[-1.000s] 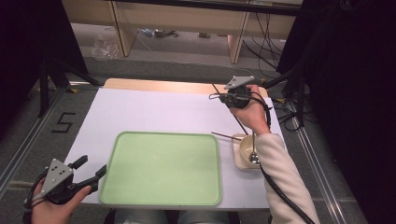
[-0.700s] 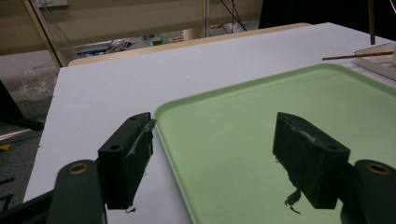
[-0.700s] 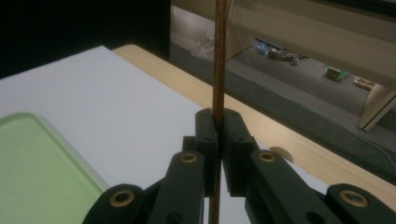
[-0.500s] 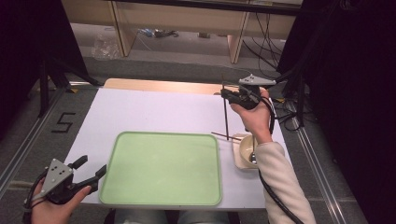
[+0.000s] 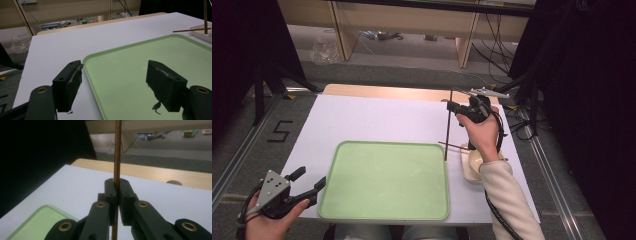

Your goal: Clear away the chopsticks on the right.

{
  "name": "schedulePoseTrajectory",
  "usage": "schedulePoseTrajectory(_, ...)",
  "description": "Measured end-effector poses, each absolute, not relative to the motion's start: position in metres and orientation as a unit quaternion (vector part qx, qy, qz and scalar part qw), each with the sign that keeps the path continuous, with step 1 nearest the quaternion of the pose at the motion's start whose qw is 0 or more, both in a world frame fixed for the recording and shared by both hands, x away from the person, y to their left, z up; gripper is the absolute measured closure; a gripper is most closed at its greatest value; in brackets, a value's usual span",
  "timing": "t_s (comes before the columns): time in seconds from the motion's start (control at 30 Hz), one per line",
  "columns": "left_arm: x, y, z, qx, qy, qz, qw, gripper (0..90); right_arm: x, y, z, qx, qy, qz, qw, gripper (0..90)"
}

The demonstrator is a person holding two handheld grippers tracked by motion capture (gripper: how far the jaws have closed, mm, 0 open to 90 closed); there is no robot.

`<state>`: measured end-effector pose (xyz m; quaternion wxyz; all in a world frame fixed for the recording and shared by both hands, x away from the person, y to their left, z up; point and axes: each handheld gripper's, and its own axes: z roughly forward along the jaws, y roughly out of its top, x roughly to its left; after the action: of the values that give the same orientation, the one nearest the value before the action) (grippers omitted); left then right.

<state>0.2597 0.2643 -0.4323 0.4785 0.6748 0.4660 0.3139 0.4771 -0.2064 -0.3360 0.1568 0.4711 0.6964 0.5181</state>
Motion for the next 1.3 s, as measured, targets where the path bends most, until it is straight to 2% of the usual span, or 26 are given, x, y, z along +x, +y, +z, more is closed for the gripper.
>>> schedulePoseTrajectory(0.03,0.260,0.264,-0.432,0.675,0.466,0.314,0.479,28.4,0.477,-0.207,-0.338,0.472,0.695,0.518,0.160,87.1)
schedulePoseTrajectory(0.07,0.260,0.264,-0.432,0.675,0.466,0.314,0.479,28.4,0.473,-0.202,-0.339,0.501,0.685,0.511,0.141,87.0)
schedulePoseTrajectory(0.67,0.260,0.264,-0.433,0.675,0.468,0.309,0.480,28.7,0.465,-0.188,-0.349,0.572,0.690,0.432,0.102,87.0)
schedulePoseTrajectory(0.7,0.260,0.264,-0.433,0.675,0.468,0.309,0.480,28.8,0.464,-0.185,-0.350,0.585,0.691,0.415,0.086,87.0)
schedulePoseTrajectory(0.83,0.261,0.264,-0.433,0.674,0.468,0.309,0.480,28.9,0.466,-0.183,-0.359,0.580,0.705,0.399,0.089,86.9)
schedulePoseTrajectory(1.07,0.261,0.264,-0.433,0.675,0.469,0.308,0.480,28.9,0.468,-0.175,-0.375,0.607,0.718,0.337,0.048,86.9)
schedulePoseTrajectory(1.2,0.261,0.264,-0.434,0.675,0.469,0.308,0.480,29.0,0.468,-0.171,-0.383,0.637,0.715,0.288,0.009,87.0)
schedulePoseTrajectory(1.3,0.261,0.264,-0.434,0.675,0.468,0.308,0.480,29.0,0.470,-0.171,-0.390,0.636,0.719,0.282,0.010,86.9)
